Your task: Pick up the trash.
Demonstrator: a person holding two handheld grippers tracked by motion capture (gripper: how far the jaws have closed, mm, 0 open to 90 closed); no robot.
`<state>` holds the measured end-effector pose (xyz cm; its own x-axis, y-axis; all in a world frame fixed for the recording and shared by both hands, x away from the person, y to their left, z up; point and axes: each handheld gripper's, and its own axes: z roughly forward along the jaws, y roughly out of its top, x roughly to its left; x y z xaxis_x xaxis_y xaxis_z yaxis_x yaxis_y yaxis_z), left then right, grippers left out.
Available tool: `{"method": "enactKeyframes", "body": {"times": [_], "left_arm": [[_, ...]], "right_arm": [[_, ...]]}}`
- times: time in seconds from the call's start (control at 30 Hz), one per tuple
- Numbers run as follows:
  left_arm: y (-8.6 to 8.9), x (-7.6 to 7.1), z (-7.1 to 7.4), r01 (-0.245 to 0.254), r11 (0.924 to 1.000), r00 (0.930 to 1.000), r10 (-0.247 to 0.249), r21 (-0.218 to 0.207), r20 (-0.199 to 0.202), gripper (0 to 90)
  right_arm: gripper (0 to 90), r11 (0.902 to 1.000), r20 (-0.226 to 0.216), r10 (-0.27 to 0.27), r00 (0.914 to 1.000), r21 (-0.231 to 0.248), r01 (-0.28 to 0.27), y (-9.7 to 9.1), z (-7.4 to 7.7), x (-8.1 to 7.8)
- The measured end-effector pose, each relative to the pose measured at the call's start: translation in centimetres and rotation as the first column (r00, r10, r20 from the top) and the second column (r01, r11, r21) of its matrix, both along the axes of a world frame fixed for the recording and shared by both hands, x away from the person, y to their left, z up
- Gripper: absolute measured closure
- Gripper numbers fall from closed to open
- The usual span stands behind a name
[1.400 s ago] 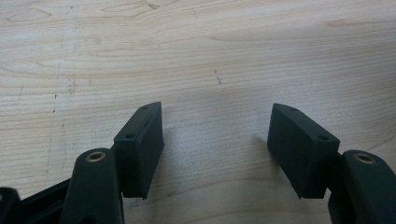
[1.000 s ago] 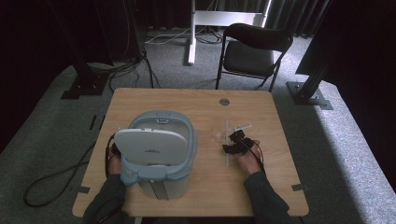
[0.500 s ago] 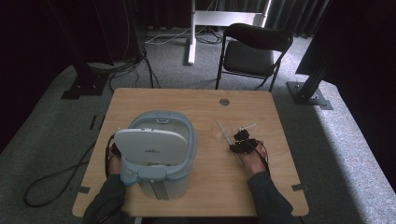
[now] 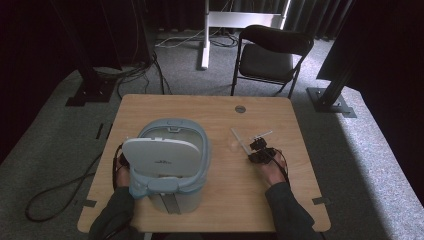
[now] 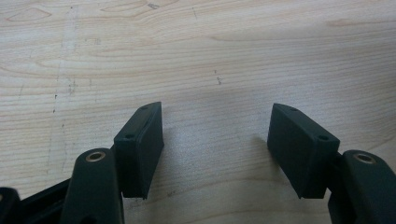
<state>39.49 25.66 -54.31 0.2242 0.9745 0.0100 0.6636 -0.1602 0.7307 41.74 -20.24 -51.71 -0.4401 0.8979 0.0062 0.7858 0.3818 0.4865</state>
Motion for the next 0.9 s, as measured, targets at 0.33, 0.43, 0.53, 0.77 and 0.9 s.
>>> {"method": "enactKeyframes", "body": {"times": [0.33, 0.43, 0.53, 0.77, 0.9], "left_arm": [[0.0, 0.0, 0.0, 0.0, 1.0, 1.0, 0.0, 0.0, 0.0, 36.2], [0.0, 0.0, 0.0, 0.0, 1.0, 1.0, 0.0, 0.0, 0.0, 36.2], [0.0, 0.0, 0.0, 0.0, 1.0, 1.0, 0.0, 0.0, 0.0, 36.2], [0.0, 0.0, 0.0, -0.001, 1.0, 1.0, 0.001, -0.001, 0.001, 36.2], [0.0, 0.0, 0.0, -0.001, 1.0, 1.0, 0.001, -0.001, 0.0, 36.2]], "right_arm": [[79.1, 0.9981, 0.051, -0.059, 0.9969, 0.019, 0.059, -1.4, 0.4, -0.2], [79.1, 0.9976, 0.071, -0.065, 0.9954, 0.029, 0.063, -1.6, 0.9, -0.3], [79.1, 0.9968, 0.086, -0.072, 0.9937, 0.039, 0.069, -1.9, 1.3, -0.4], [79.1, 0.9964, 0.109, -0.074, 0.9913, 0.048, 0.069, -2.3, 2.2, -0.6], [79.1, 0.9956, 0.12, -0.085, 0.9892, 0.05, 0.079, -2.4, 2.5, -0.7]]}}
